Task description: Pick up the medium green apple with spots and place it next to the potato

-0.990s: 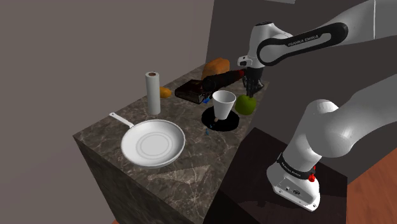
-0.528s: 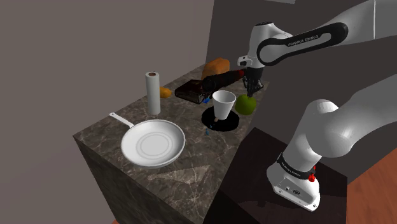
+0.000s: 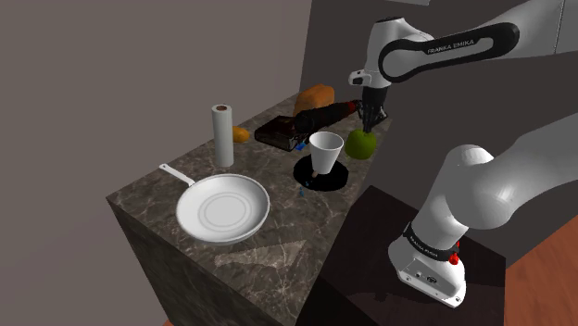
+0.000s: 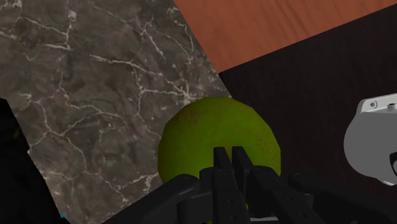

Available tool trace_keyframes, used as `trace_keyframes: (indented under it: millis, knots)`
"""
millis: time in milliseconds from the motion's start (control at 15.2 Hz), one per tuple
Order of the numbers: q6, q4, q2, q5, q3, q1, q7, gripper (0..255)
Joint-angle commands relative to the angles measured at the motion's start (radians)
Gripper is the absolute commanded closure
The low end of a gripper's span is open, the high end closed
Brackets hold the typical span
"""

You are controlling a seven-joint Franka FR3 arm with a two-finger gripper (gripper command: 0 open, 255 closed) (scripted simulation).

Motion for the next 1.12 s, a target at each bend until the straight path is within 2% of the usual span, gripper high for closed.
trace_keyframes:
  millis: [0, 1056]
  knots:
    - [-0.03, 0.023, -0.007, 0.009, 0.01, 0.003, -0.003, 255]
    - [-0.247, 0.209, -0.038, 0.058, 0.075, 0.014, -0.037, 255]
